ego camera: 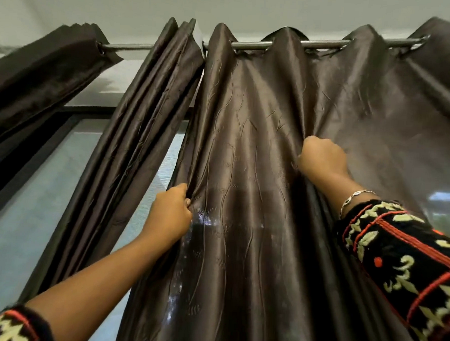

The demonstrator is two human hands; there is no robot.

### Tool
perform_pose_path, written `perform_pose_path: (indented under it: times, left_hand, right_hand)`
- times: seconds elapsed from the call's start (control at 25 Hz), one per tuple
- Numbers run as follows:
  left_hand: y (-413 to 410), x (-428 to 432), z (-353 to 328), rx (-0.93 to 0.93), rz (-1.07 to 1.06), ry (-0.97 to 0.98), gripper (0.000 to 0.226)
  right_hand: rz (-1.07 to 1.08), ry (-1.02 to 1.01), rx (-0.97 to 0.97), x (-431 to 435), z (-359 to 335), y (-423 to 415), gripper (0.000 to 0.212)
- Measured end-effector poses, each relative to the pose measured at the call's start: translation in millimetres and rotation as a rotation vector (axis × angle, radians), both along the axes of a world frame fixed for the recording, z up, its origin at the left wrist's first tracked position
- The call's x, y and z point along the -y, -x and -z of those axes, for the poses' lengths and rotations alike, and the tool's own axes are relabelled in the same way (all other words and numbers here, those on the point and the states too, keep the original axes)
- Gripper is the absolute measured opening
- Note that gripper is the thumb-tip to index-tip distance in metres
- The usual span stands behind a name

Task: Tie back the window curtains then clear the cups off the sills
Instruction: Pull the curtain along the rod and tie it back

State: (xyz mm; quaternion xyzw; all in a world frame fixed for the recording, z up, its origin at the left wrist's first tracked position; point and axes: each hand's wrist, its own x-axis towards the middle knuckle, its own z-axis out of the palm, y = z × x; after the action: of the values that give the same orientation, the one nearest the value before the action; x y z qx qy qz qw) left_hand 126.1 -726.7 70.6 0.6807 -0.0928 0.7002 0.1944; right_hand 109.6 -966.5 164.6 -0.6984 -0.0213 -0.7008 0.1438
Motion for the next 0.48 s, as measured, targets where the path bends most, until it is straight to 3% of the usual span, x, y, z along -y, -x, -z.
perform_pose_path:
  times: [0.48]
  left_hand:
    - [5,-4,3,0.022,0.172,0.004,0.015]
  right_hand:
    - [-0.301,0.203,-0.021,-118,-21,28,0.029]
